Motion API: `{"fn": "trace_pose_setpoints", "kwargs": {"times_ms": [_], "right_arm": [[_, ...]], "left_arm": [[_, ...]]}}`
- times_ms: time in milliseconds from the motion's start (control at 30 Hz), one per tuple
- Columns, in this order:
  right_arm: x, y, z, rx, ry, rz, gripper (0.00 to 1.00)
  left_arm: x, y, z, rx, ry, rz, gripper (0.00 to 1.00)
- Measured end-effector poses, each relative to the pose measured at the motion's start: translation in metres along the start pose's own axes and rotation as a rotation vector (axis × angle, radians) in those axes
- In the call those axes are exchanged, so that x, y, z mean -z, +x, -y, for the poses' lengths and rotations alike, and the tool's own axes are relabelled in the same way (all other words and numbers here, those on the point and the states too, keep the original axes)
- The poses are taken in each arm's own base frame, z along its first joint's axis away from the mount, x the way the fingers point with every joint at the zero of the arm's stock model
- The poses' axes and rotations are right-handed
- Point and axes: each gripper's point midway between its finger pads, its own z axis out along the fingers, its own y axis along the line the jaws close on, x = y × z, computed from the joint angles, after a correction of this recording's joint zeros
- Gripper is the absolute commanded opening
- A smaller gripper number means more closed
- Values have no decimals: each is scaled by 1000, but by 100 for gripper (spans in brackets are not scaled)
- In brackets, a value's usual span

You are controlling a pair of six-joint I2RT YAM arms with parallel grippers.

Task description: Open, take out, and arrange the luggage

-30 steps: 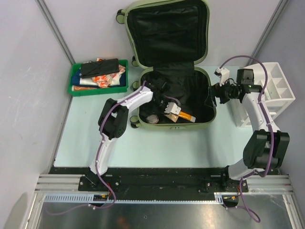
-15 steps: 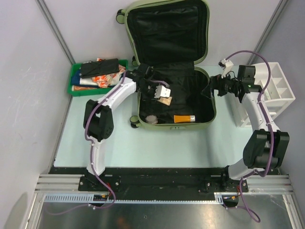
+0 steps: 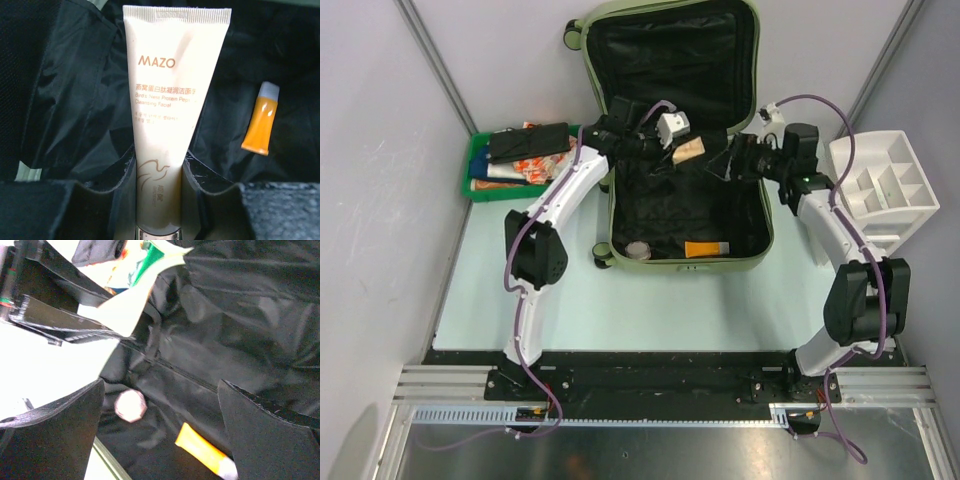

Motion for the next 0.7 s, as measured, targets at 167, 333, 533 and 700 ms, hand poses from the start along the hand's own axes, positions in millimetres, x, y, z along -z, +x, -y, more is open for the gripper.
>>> {"fn": "trace_pose_setpoints", "kwargs": {"times_ms": [167,333,533,700], "right_arm": [[-21,-17,-26,-77,11,91,100],[-31,-36,-32,-106,49,190,85],[-40,-38,-18,-178,104,227,82],[-40,-38,-7,-209,160,239,83]], "left_arm": [[-13,-9,-4,137,-49,54,0],[-35,-4,17,206,-25,63,0],[-48,-4,44,220,2,67,0],[-43,-25,48,217,-14,114,0]]}}
